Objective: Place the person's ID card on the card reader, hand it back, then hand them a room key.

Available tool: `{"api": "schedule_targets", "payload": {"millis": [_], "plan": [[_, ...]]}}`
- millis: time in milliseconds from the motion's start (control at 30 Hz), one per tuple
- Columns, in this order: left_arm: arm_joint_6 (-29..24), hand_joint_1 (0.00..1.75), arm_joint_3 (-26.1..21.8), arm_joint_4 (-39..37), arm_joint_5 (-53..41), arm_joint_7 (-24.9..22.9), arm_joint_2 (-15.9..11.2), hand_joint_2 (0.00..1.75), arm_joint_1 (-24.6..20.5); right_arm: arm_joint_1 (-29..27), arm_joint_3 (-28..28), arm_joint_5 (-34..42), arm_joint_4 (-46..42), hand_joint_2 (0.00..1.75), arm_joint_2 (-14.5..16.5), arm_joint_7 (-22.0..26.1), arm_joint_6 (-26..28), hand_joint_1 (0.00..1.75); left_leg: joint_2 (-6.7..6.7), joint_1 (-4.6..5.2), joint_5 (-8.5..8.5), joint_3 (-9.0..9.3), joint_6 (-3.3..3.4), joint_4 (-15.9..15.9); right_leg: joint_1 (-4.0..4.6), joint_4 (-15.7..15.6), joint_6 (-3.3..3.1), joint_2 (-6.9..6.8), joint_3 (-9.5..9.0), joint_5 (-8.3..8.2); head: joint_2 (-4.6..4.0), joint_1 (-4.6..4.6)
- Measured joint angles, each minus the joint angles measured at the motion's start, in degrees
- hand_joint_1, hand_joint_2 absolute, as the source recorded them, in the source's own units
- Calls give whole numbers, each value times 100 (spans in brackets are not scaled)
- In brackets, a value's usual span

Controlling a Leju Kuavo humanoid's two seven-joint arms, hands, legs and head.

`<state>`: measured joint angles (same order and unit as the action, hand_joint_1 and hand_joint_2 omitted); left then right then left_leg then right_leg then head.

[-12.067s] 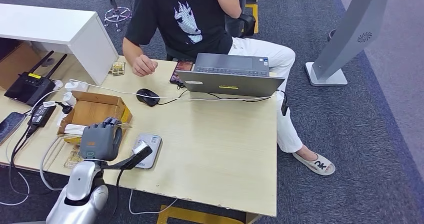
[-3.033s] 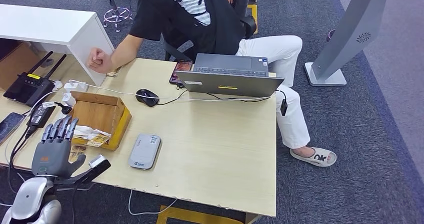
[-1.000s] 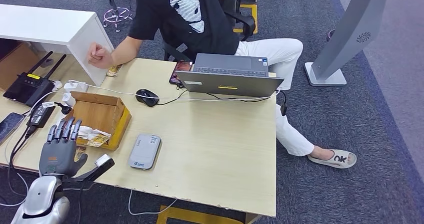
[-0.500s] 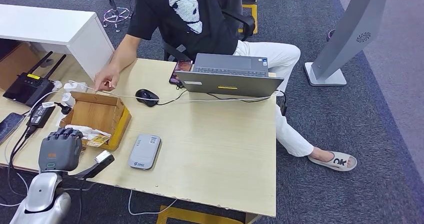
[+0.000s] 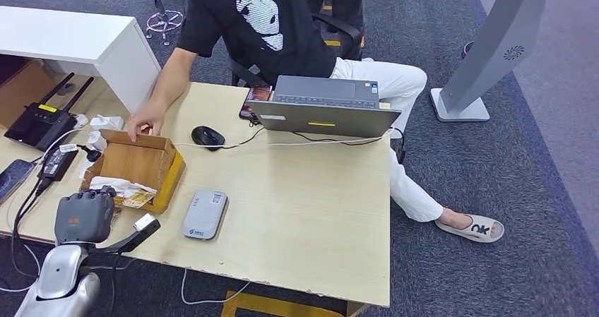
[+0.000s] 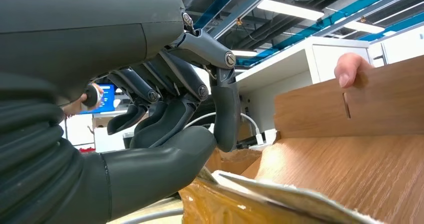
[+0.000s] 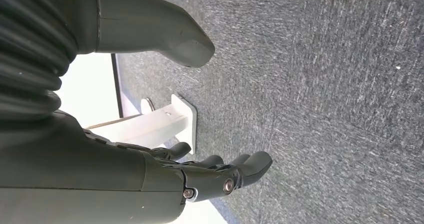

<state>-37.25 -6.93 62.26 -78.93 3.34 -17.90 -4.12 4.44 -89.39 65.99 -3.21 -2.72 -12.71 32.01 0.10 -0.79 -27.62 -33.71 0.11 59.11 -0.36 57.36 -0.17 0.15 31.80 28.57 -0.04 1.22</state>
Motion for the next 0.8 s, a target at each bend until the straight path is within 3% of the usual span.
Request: {"api": "schedule_targets", "payload": {"millis": [233,267,367,400,433,800], "plan": [[-72,157,0,-140,5,22,-37,175,-5,0,-2,1,-3,175,-6,-25,-41,0,0,0,0,0,0,0,0,0,0,0,0,0,0,-1],[-80,143,0,-153,15,26,-41,175,-5,0,-2,2,-3,175,-6,-25,-41,0,0,0,0,0,0,0,0,0,0,0,0,0,0,-1],[-115,35,0,-167,168,75,-44,175,-6,0,-2,25,-3,175,-7,-19,-36,0,0,0,0,0,0,0,0,0,0,0,0,0,0,1],[-119,7,-1,-157,287,115,-44,175,-6,0,-2,41,-3,175,-7,-11,-29,0,0,0,0,0,0,0,0,0,0,0,0,0,0,1],[-118,0,-1,-132,424,162,-43,175,-6,0,-2,59,-3,175,-8,-2,-21,0,0,0,0,0,0,0,0,0,0,0,0,0,0,1],[-75,0,-46,771,863,329,-9,175,81,-1,-2,175,-3,175,-8,63,22,0,-1,0,1,0,2,0,0,0,-1,-1,-2,-1,0,0]]}}
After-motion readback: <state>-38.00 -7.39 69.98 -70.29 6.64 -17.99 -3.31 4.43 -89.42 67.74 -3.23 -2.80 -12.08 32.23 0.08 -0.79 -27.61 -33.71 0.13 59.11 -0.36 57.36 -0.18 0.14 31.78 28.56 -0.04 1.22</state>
